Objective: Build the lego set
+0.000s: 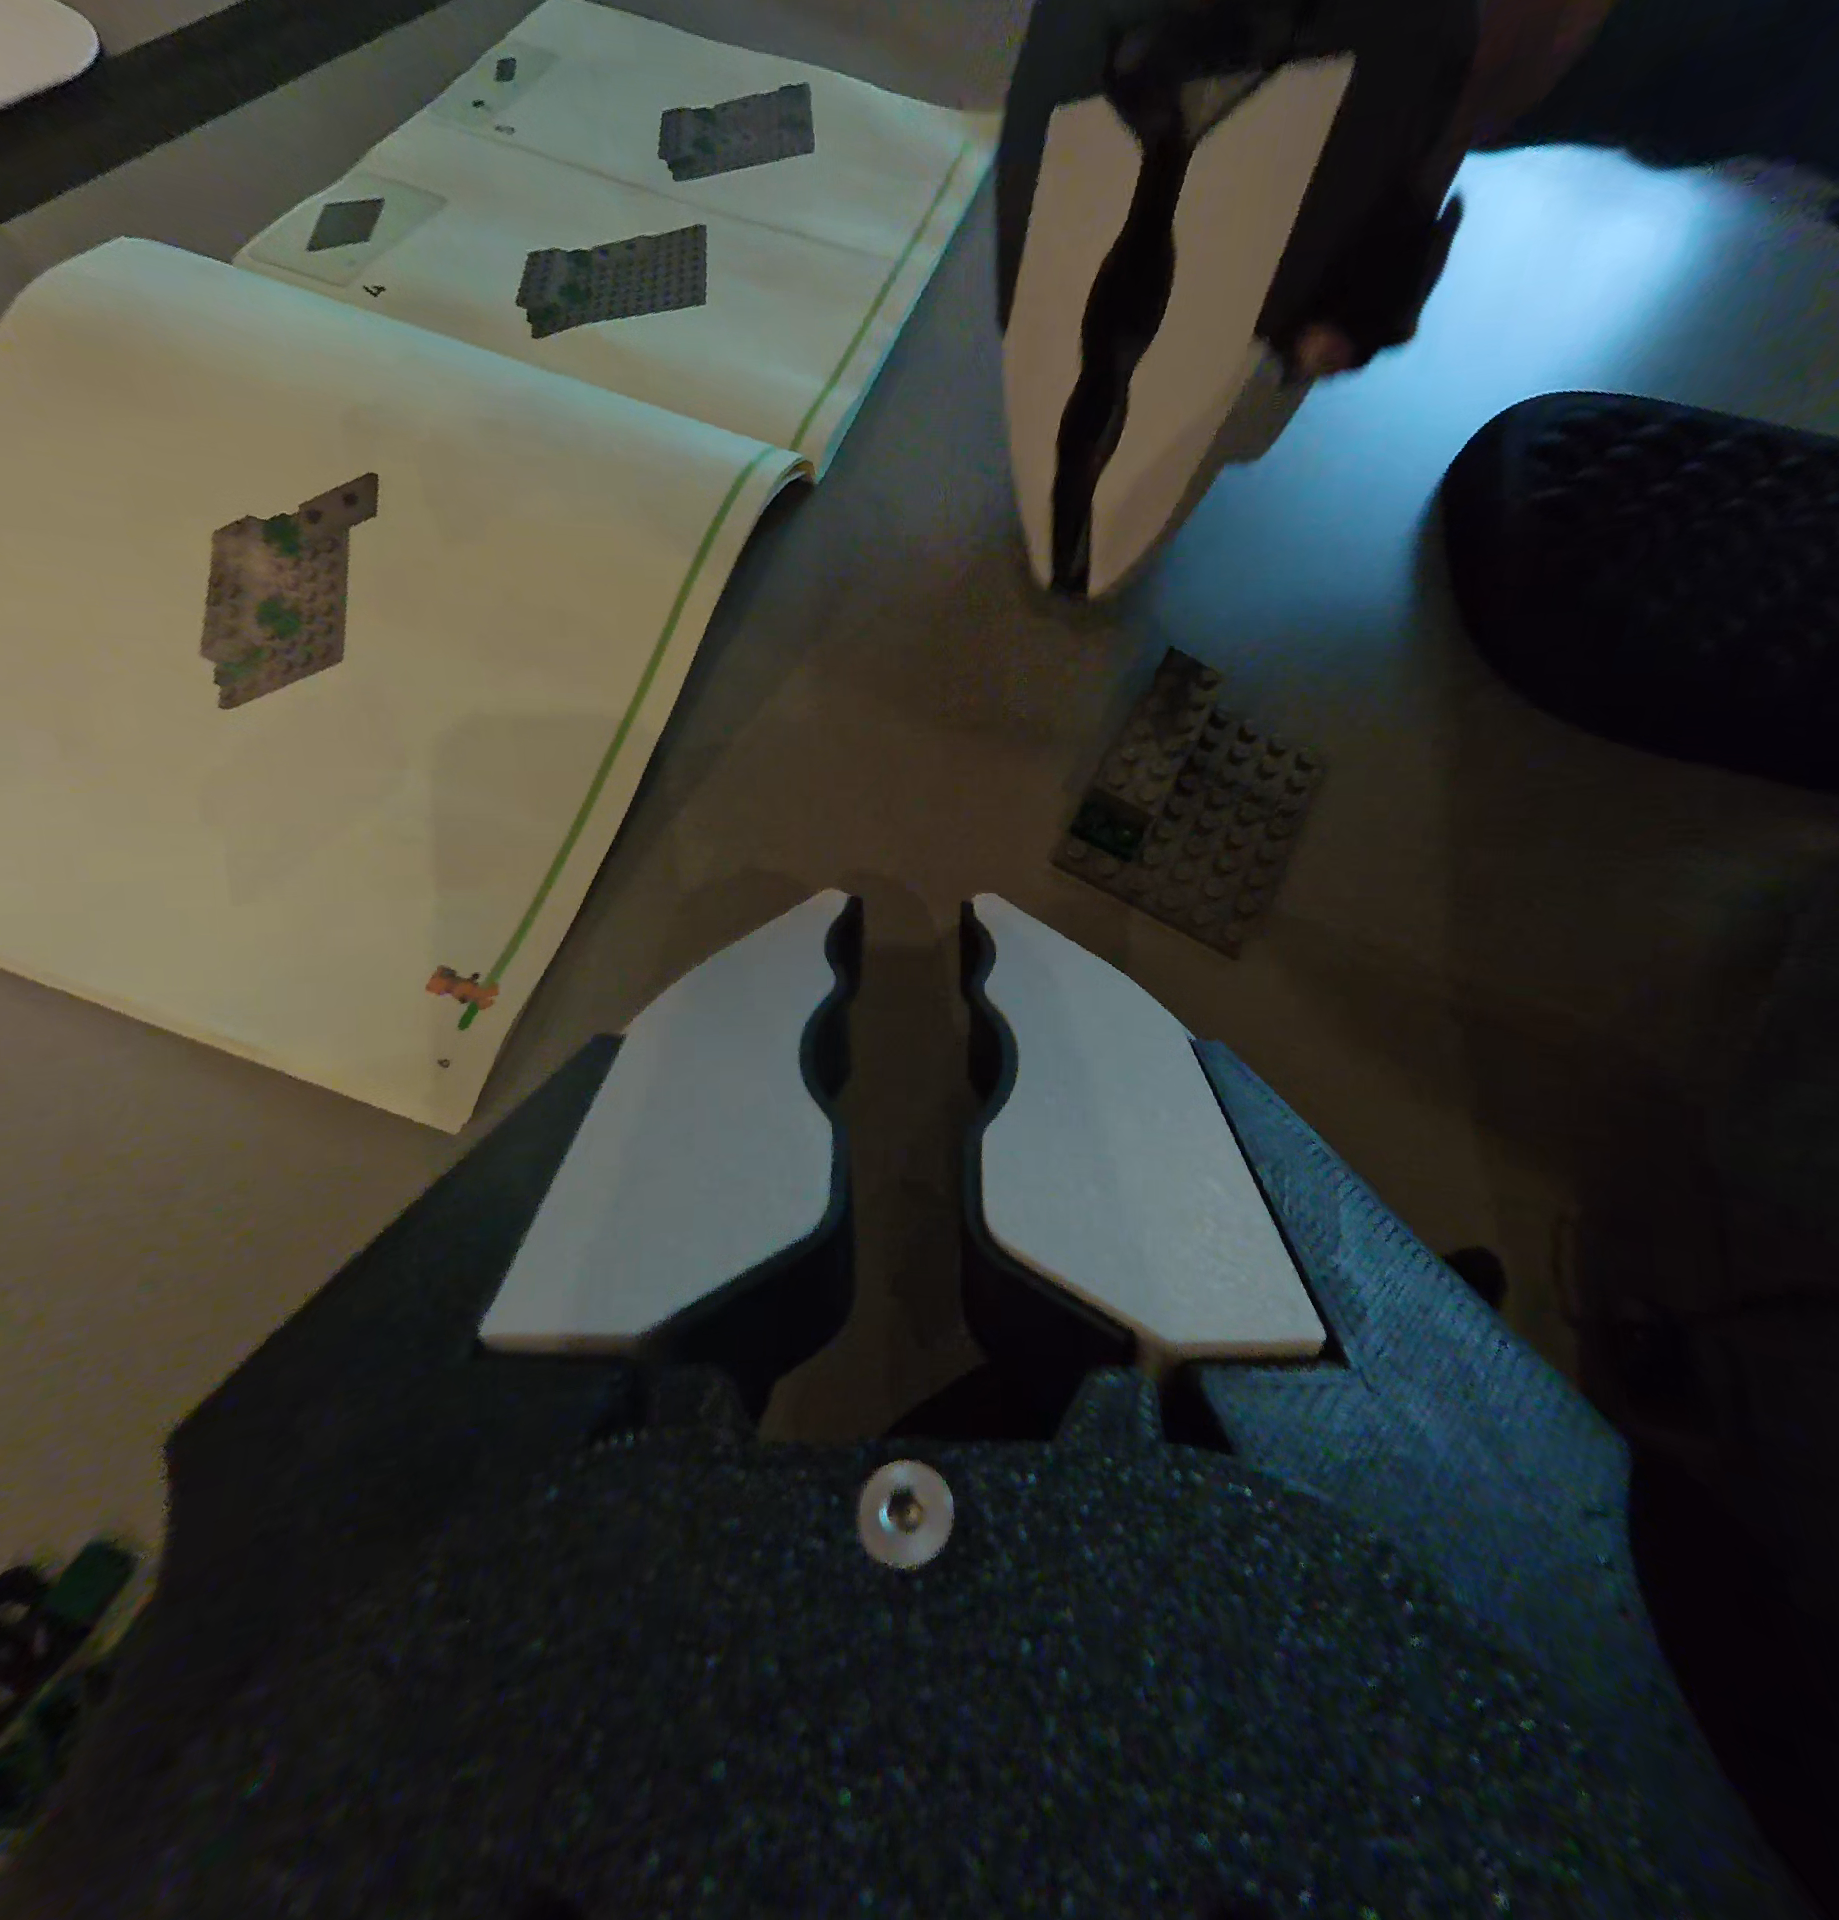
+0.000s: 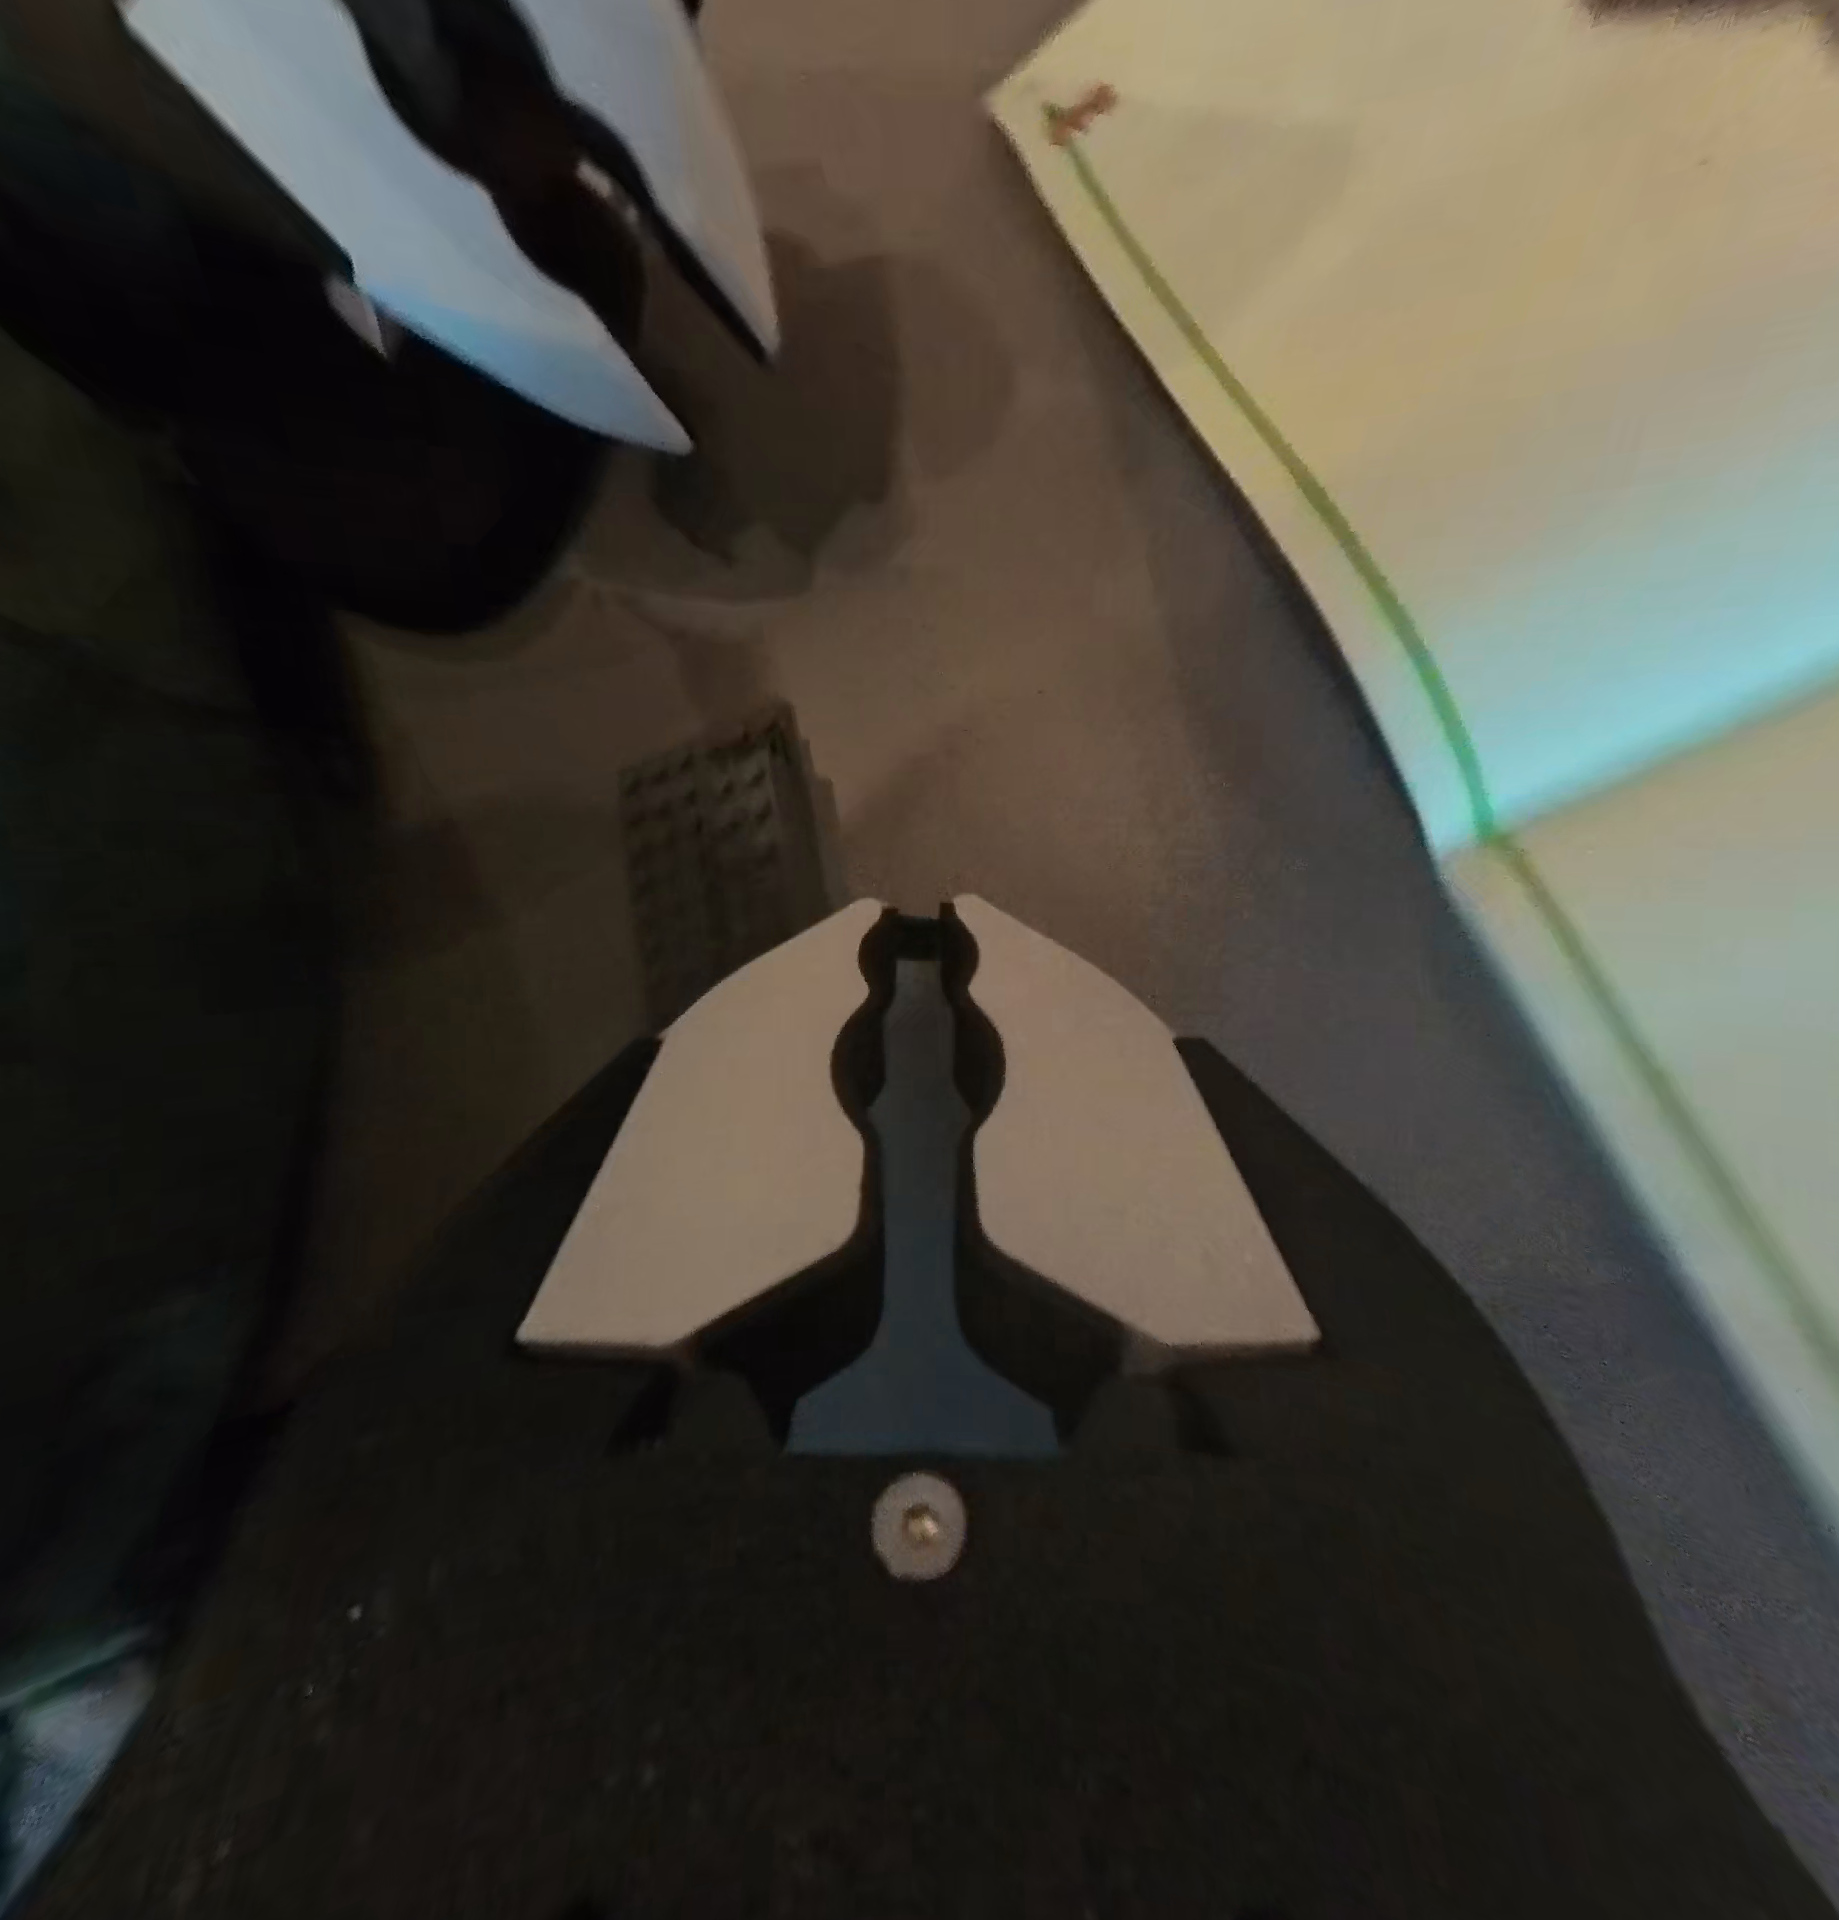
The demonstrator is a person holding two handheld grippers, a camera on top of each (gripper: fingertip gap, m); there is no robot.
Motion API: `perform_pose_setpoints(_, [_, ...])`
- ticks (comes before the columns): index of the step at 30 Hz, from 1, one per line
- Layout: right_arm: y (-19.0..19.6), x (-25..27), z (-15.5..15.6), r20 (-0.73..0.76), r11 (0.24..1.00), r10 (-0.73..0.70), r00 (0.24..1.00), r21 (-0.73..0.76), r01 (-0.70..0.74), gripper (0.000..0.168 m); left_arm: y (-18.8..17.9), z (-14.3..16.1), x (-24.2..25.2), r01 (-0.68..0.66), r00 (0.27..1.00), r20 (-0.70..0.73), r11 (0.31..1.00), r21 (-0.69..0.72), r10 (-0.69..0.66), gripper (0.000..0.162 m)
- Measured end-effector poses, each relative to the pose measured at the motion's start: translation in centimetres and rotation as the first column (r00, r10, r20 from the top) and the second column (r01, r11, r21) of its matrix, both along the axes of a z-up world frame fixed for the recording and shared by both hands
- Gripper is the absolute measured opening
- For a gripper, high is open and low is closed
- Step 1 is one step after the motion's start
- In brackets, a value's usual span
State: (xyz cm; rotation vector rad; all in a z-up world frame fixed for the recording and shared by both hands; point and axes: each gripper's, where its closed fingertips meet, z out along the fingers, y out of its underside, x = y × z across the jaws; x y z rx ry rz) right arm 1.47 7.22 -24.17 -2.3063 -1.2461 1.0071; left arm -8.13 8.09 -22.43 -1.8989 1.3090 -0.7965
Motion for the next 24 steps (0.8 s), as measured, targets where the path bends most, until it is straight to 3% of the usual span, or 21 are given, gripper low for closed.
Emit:
perform_pose_setpoints(1, [0.0, 0.6, 0.1, -0.012, 0.999, -0.034, 0.999, -0.022, 0.034, 0.008, 0.0, 0.0, 0.0, 0.002, 1.000, -0.002, 1.000, -0.001, -0.002, 0.018])
perform_pose_setpoints(7, [0.8, 3.6, 0.4, -0.039, 0.981, -0.191, 0.981, -0.045, 0.189, 0.015, -0.1, -0.2, 0.1, 0.007, 1.000, -0.019, 1.000, 0.007, -0.007, 0.018])
perform_pose_setpoints(12, [1.8, 5.4, 0.4, -0.012, 0.968, -0.247, 0.969, 0.044, 0.248, 0.017, -0.2, -0.4, 0.1, 0.009, 0.999, -0.040, 1.000, 0.030, -0.007, 0.018])
perform_pose_setpoints(20, [0.6, 6.2, -0.5, 0.150, 0.930, -0.107, 0.983, 0.366, 0.045, 0.015, -0.2, -0.7, 0.2, 0.014, 0.998, -0.059, 0.999, 0.038, -0.012, 0.017])
perform_pose_setpoints(24, [0.7, 5.7, -1.4, 0.207, 0.904, -0.096, 0.974, 0.427, -0.002, 0.015, -0.2, -0.7, 0.1, 0.012, 0.998, -0.063, 0.999, 0.042, -0.009, 0.016])
